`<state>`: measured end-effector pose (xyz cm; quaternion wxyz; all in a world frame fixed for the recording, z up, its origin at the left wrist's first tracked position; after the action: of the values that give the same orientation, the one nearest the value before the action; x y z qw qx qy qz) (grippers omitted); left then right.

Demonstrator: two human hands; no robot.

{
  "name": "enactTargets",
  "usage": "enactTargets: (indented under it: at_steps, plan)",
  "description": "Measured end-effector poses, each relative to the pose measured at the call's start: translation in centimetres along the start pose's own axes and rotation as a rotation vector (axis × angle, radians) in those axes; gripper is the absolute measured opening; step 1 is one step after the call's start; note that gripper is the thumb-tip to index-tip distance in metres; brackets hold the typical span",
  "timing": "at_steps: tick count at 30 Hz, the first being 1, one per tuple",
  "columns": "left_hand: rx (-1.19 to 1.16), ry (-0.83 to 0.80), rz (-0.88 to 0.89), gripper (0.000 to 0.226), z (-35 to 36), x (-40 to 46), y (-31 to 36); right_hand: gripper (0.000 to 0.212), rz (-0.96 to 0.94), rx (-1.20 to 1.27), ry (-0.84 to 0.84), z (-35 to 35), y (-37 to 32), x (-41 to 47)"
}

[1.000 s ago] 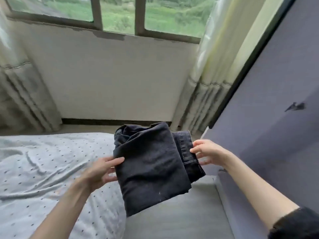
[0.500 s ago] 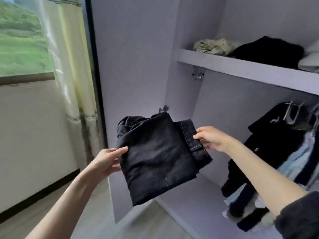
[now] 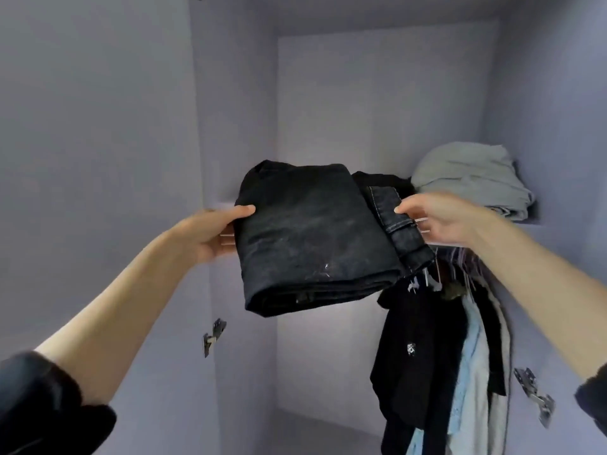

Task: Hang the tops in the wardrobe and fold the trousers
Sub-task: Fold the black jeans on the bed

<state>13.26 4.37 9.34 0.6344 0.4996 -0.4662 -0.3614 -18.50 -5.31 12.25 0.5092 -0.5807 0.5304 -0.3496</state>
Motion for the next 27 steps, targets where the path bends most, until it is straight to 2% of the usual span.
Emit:
enactTargets:
  at_steps: [8,19,22,24,27]
  plan:
    - [-0.054,-0.133,0.065,0.024,6.4,12.8,6.3,0.016,-0.046,0.083,0.150,-6.5,-8.3,6.5]
    - [0.102,-0.166,0.119,0.025,15.4,30.7,9.5,0.018,-0.060,0.132,0.252,-14.4,-14.2,20.1]
    - [0.152,-0.171,0.090,0.023,17.3,33.9,7.4,0.019,0.012,0.019,0.289,-15.4,-12.9,22.7]
    - [0.240,-0.208,0.021,0.016,17.9,35.1,5.2,0.016,0.056,-0.159,0.358,-15.8,-11.8,23.9]
    - [0.606,-0.317,-0.036,0.023,18.0,35.9,2.9,0.009,0.032,-0.349,0.431,-15.8,-11.4,24.7]
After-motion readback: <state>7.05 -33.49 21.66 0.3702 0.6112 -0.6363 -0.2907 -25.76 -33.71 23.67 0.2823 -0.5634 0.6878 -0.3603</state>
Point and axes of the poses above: each hand's wrist, its own x-axis towards the middle knuckle, its own z-axis out of the palm, y = z × x, the point moved 7 cm from there along x, towards the middle knuckle, and after that the axes turned 10 degrees about z, right-handed, at the moved point
